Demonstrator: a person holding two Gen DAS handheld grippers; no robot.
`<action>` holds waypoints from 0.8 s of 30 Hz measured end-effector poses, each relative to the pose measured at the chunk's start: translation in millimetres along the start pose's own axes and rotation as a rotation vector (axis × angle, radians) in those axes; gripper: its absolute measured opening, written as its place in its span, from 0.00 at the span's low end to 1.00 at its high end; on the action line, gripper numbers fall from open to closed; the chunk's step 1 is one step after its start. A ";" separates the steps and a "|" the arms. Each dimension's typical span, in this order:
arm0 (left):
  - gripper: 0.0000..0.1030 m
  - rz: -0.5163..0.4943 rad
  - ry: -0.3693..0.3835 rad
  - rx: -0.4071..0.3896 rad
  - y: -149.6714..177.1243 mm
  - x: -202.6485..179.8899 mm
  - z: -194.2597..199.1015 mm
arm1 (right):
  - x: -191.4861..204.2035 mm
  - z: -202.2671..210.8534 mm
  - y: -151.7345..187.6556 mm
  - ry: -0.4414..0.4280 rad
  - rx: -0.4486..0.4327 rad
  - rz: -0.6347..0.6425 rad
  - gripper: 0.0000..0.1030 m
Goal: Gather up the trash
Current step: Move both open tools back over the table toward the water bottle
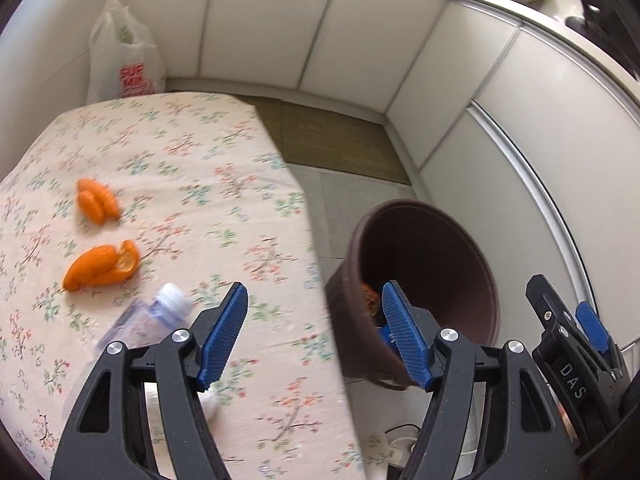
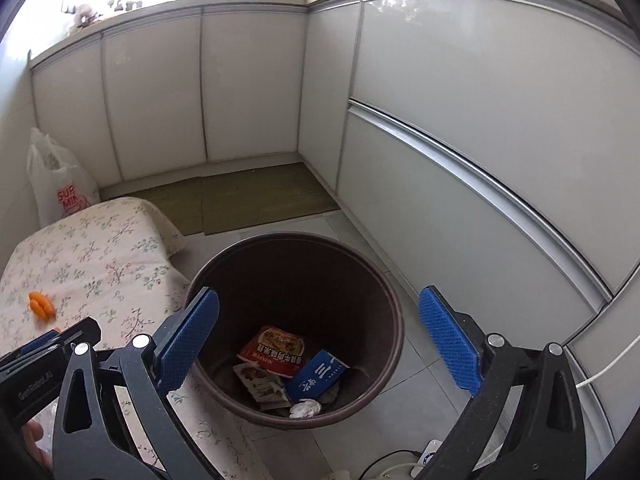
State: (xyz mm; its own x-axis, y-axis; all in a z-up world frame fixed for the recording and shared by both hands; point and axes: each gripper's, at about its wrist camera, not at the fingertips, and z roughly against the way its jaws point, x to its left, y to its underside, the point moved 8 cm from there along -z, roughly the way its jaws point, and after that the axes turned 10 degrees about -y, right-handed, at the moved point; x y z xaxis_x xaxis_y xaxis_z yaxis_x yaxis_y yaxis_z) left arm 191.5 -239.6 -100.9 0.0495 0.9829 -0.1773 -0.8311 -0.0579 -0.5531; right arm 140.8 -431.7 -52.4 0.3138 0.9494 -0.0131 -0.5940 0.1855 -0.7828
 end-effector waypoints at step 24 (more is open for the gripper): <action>0.66 0.143 -0.179 0.000 1.3 198.0 20.3 | 198.4 -8.1 32.7 -0.232 0.099 0.314 0.93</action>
State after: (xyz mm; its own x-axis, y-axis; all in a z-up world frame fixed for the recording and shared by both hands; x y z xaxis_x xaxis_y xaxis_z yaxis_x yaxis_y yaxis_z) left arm 189.0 -41.5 -120.2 -0.1680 0.9801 -0.1062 -0.8226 -0.1987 -0.5328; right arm 189.6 -239.4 -85.6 -0.0631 0.9937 -0.0929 -0.7068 -0.1102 -0.6988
